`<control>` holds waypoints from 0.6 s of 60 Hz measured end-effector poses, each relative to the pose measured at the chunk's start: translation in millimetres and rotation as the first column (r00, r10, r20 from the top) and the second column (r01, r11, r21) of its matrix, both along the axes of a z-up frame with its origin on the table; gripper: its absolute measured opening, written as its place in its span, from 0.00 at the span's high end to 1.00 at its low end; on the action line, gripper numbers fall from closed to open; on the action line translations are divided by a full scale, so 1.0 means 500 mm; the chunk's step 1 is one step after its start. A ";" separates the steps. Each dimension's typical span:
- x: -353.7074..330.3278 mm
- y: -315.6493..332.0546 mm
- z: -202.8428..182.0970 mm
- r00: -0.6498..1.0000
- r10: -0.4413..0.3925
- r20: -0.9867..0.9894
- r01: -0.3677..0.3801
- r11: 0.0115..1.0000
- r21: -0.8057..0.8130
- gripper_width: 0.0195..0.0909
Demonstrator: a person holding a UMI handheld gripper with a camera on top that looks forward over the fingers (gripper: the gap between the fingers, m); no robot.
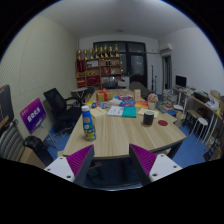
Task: Pour water
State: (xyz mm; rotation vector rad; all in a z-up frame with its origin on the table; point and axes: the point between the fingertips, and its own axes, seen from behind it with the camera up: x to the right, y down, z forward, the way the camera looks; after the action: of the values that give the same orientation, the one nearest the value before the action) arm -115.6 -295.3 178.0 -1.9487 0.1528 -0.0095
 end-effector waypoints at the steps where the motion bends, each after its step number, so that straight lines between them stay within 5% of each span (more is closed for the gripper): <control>1: -0.007 -0.004 0.002 1.000 -0.001 -0.003 0.001 1.000 0.001 0.16; 15: -0.050 0.050 0.015 1.000 -0.017 0.021 0.016 1.000 0.018 0.15; 36: -0.182 0.372 -0.087 0.989 0.135 0.060 -0.139 0.987 0.081 0.16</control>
State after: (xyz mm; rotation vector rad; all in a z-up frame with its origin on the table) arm -206.5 -109.3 134.4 -1.8679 -0.0170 0.0342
